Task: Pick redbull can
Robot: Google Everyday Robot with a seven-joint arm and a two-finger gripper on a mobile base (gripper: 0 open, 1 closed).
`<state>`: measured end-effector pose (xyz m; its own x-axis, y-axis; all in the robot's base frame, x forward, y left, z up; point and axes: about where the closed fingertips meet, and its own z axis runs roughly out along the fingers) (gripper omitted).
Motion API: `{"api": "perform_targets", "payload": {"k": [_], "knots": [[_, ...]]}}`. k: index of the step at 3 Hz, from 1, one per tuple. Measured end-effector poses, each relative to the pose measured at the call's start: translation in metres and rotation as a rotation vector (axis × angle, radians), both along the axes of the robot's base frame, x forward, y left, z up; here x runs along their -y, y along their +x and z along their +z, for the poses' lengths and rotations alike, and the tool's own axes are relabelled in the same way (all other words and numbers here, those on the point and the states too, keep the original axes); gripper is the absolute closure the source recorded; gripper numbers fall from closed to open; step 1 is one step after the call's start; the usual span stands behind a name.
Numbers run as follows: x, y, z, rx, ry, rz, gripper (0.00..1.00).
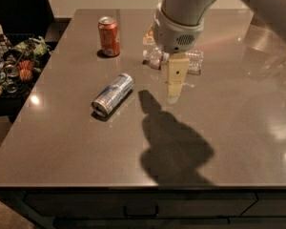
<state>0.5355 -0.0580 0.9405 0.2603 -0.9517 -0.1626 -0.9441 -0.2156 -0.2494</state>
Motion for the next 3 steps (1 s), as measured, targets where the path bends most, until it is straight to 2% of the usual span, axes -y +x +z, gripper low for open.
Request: {"api": "perform_targets", "payload": {"k": [1,2,3], "knots": [[-0.032,0.014,-0.019,-0.030,-0.042,0.117,0.00],[-0.057,0.017,-0.039,-0.066,-0.068,0.213,0.00],[-0.076,0.014,-0.053,-0.095,-0.070,0.276,0.00]]}}
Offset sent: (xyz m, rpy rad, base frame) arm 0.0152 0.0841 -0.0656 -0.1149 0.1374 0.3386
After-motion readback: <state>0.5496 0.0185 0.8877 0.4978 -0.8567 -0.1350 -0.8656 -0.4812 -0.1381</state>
